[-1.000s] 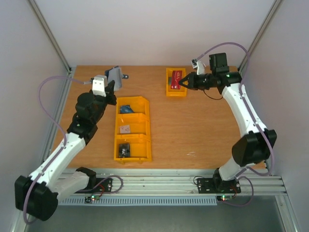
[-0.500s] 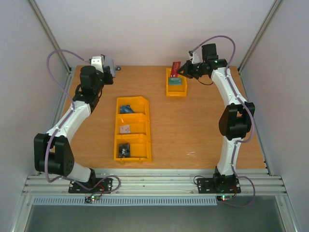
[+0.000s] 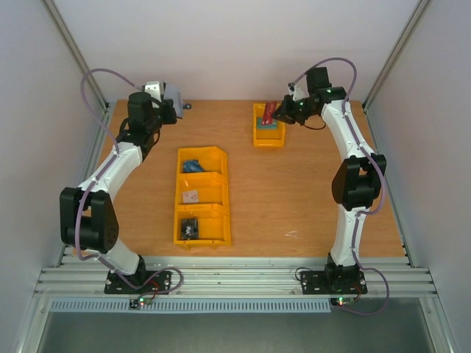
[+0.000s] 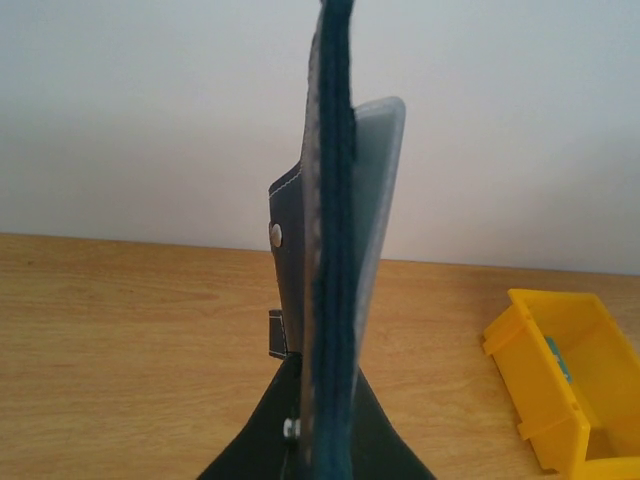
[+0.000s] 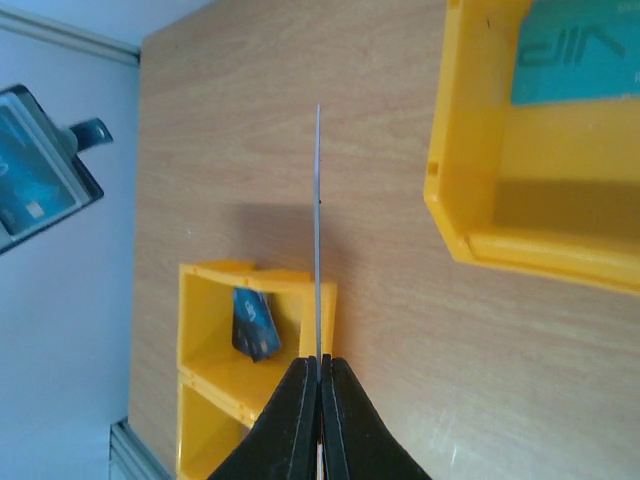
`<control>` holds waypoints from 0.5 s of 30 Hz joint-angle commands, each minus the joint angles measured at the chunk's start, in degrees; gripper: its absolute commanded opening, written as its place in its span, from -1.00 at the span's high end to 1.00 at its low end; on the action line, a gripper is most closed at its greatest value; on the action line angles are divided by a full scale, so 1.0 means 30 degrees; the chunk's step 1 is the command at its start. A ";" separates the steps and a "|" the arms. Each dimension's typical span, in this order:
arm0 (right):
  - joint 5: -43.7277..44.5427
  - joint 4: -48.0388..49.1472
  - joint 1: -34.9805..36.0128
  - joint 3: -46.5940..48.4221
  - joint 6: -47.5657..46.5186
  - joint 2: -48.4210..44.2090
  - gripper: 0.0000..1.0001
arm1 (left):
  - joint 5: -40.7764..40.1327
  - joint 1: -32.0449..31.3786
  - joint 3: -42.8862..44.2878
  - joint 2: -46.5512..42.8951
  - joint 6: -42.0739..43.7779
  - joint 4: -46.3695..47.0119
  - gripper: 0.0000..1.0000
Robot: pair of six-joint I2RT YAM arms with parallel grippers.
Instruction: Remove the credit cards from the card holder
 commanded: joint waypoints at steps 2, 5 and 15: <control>-0.0253 -0.5150 0.0319 -0.0500 -0.2475 -0.0802 0.98 | 0.0564 0.0089 0.0336 -0.0090 -0.0503 0.1190 0.99; -0.0752 -0.5812 0.0914 -0.3405 -0.3383 -0.1854 0.97 | 0.0929 0.0091 0.0124 -0.0282 -0.0828 0.1357 0.99; -0.0738 -0.2928 0.1150 -1.0834 -0.2846 -0.3034 0.98 | 0.1674 0.0064 -0.0910 -0.1315 -0.1548 0.1788 0.99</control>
